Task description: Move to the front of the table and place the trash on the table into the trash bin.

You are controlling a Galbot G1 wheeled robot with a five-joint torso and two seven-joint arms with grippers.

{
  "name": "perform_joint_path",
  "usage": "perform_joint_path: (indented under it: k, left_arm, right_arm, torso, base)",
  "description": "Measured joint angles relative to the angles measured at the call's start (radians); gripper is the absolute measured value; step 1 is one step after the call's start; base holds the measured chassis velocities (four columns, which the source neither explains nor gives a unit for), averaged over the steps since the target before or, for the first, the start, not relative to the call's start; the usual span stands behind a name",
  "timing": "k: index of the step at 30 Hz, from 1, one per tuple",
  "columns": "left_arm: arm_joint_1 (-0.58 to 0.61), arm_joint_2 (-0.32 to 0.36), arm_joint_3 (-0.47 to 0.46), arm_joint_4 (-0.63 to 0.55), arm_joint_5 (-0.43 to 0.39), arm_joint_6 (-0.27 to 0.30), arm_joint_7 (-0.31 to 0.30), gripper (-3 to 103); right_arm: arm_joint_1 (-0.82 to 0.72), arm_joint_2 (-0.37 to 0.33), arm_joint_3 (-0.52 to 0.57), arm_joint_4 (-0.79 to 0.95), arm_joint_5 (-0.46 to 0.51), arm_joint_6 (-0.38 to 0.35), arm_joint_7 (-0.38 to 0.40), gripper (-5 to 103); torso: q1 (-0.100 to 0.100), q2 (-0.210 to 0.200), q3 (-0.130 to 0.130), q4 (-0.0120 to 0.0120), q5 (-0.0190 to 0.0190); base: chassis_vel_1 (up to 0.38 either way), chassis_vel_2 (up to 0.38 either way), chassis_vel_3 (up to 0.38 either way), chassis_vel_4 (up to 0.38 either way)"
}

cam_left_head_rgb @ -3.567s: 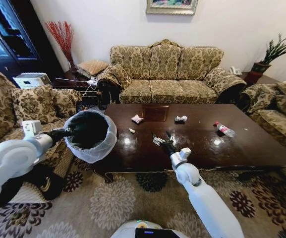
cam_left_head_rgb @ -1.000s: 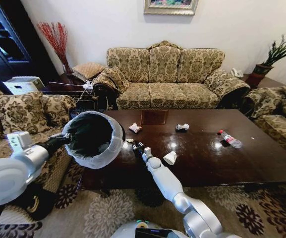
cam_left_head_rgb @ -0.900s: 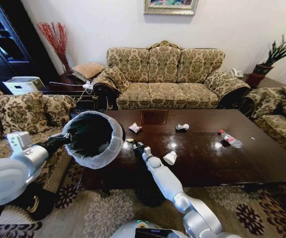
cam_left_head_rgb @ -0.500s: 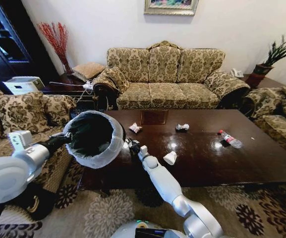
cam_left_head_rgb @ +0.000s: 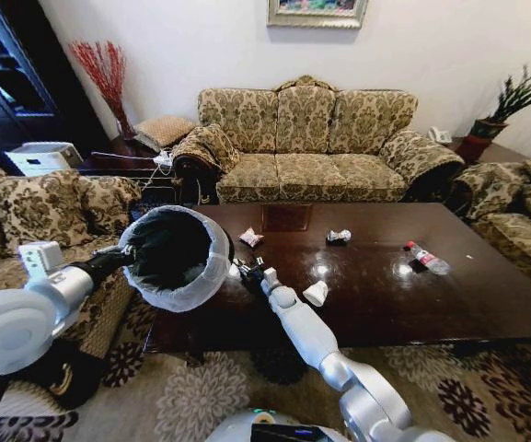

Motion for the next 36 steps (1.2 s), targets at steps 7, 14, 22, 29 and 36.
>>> perform_joint_path:
  k: [7,14,22,29,36]
  left_arm:
    - [-0.002,-0.007,0.005,0.004,0.001,-0.007,0.006,0]
    - [0.002,-0.022,0.000,-0.001,0.001,-0.007,0.009,0]
    - [0.005,-0.031,-0.004,-0.004,0.002,-0.007,0.005,0]
    - [0.008,-0.034,-0.007,-0.001,0.003,-0.007,0.004,0]
    - [0.008,-0.033,-0.006,0.002,0.003,-0.007,0.005,0]
  right_arm:
    - [0.009,0.000,-0.015,-0.025,-0.007,0.018,-0.017,90]
    - [0.008,0.000,-0.017,-0.039,-0.047,0.029,-0.023,62]
    - [-0.004,0.000,-0.001,-0.039,-0.074,0.030,-0.032,36]
    - [-0.005,0.000,0.003,-0.031,-0.074,0.028,-0.032,3]
    - [-0.015,0.000,0.002,-0.007,-0.072,0.028,-0.026,0]
  torso:
    - [0.000,0.000,0.000,0.0000,0.0000]
    - [0.000,0.000,0.000,0.0001,0.0000]
    - [0.000,0.000,0.000,0.0000,0.0000]
    - [0.000,0.000,0.000,0.0000,0.0000]
    - [0.000,0.000,0.000,0.0001,0.0000]
  base:
    - [0.000,0.000,0.000,0.000]
    - [0.000,0.000,0.000,0.000]
    - [0.000,0.000,0.000,0.000]
    - [0.000,0.000,0.000,0.000]
    - [0.000,0.000,0.000,0.000]
